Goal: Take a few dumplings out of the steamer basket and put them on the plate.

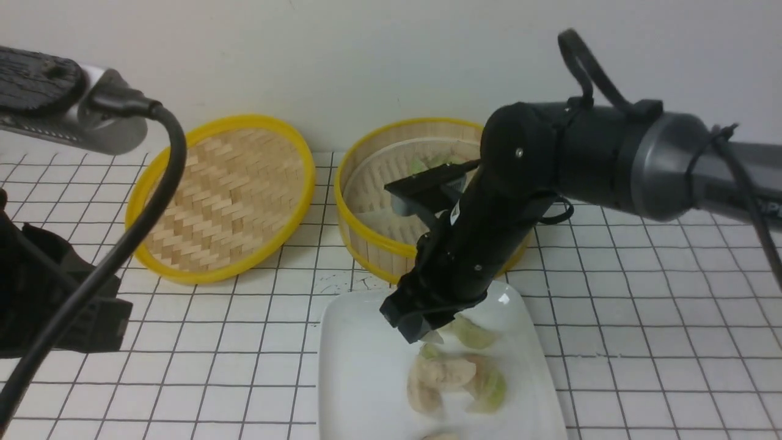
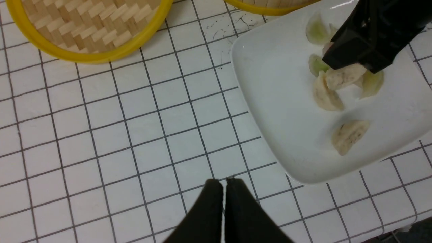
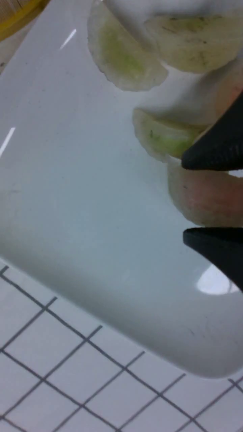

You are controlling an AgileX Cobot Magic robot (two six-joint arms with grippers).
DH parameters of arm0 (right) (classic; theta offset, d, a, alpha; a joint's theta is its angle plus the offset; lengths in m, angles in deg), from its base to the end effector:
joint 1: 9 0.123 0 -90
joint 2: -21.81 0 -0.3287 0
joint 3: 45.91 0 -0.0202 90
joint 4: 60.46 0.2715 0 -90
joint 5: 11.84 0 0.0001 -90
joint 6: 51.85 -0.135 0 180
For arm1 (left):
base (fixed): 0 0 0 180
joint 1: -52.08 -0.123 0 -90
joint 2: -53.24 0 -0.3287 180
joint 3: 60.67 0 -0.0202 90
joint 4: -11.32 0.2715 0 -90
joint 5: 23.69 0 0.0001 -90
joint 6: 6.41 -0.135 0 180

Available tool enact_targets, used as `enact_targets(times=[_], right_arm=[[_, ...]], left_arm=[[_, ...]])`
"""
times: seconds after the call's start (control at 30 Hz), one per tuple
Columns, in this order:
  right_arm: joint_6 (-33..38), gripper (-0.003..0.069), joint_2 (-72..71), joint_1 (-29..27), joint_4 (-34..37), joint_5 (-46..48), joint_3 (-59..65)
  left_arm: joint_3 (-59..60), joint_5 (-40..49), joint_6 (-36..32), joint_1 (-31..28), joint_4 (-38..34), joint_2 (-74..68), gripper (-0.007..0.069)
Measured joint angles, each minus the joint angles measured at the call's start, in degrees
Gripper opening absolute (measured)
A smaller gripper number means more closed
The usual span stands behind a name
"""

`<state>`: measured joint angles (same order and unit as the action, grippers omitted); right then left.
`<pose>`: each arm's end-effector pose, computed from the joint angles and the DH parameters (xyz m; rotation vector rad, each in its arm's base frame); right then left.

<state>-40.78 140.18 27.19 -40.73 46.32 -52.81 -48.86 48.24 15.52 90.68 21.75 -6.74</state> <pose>0.3346 0.2928 0.2051 -0.9811 2.8251 0.5130 0.1445 -0.0856 0.4048 0.3614 2.4689 -0.2050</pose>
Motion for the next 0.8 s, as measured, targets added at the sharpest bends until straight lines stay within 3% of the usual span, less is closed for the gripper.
enact_targets(times=[0.17, 0.27, 0.43, 0.57, 0.8], right_arm=[[-2.4, 0.0309, 1.6, 0.0, -0.1, -4.1, 0.1], [-3.7, 0.0424, 1.7, 0.0, -0.4, -4.9, -0.3], [-4.8, 0.0493, 1.6, 0.0, -3.8, 0.8, -4.7], [-7.6, 0.0412, -0.7, 0.0, -9.8, 9.2, -9.2], [-17.7, 0.0141, -14.2, 0.0, -20.7, 12.6, -11.6]], left_arm=[[0.0, 0.0, 0.0, 0.0, -0.1, 0.0, -0.0006], [0.0, 0.0, 0.0, 0.0, -0.2, 0.0, -0.0006], [0.0, 0.0, 0.0, 0.0, -0.2, 0.0, -0.0006], [0.0, 0.0, 0.0, 0.0, -0.2, 0.0, -0.0006], [0.0, -0.4, -0.1, 0.0, -0.2, 0.0, -0.0006]])
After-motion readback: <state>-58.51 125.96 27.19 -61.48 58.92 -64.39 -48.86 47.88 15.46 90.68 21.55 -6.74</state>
